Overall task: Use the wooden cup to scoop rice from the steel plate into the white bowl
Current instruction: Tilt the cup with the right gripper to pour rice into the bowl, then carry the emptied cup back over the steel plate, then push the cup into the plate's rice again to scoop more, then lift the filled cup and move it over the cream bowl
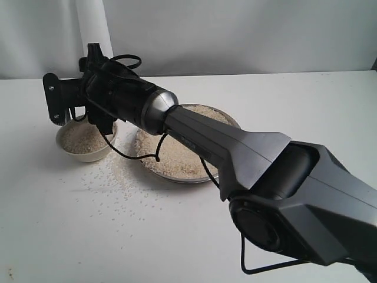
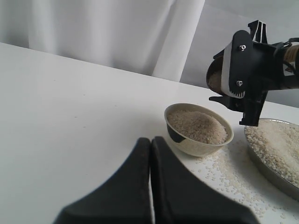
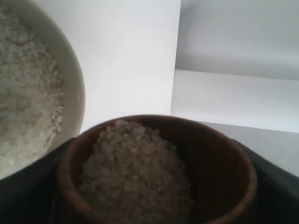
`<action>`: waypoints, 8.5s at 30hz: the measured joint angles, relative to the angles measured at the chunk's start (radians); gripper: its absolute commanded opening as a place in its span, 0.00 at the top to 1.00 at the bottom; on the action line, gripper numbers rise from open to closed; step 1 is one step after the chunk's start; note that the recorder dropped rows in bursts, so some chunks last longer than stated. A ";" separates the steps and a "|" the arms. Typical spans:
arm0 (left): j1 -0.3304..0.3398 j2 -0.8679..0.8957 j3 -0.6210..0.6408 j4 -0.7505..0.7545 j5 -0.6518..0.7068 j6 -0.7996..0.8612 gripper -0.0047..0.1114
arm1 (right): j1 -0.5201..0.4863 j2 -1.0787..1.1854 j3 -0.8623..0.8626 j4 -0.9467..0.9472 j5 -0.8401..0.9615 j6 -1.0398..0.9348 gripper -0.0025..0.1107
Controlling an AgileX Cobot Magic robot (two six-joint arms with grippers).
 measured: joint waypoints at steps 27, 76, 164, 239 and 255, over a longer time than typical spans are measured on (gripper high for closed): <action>0.000 0.000 0.000 0.000 0.000 0.000 0.96 | 0.030 0.000 0.000 -0.150 -0.036 -0.256 0.98; 0.000 0.000 0.000 0.000 0.000 0.000 0.96 | 0.030 0.004 0.070 -0.402 -0.178 -0.417 0.98; 0.000 0.000 0.000 0.000 0.000 0.000 0.96 | -0.171 -0.203 0.530 0.130 0.517 -0.486 0.98; 0.000 0.000 0.000 0.000 0.000 0.000 0.96 | -0.429 -0.354 0.540 1.200 0.269 -0.397 0.98; 0.000 0.000 0.000 0.000 0.000 0.000 0.96 | -0.342 -0.372 0.540 1.427 0.109 -0.575 0.98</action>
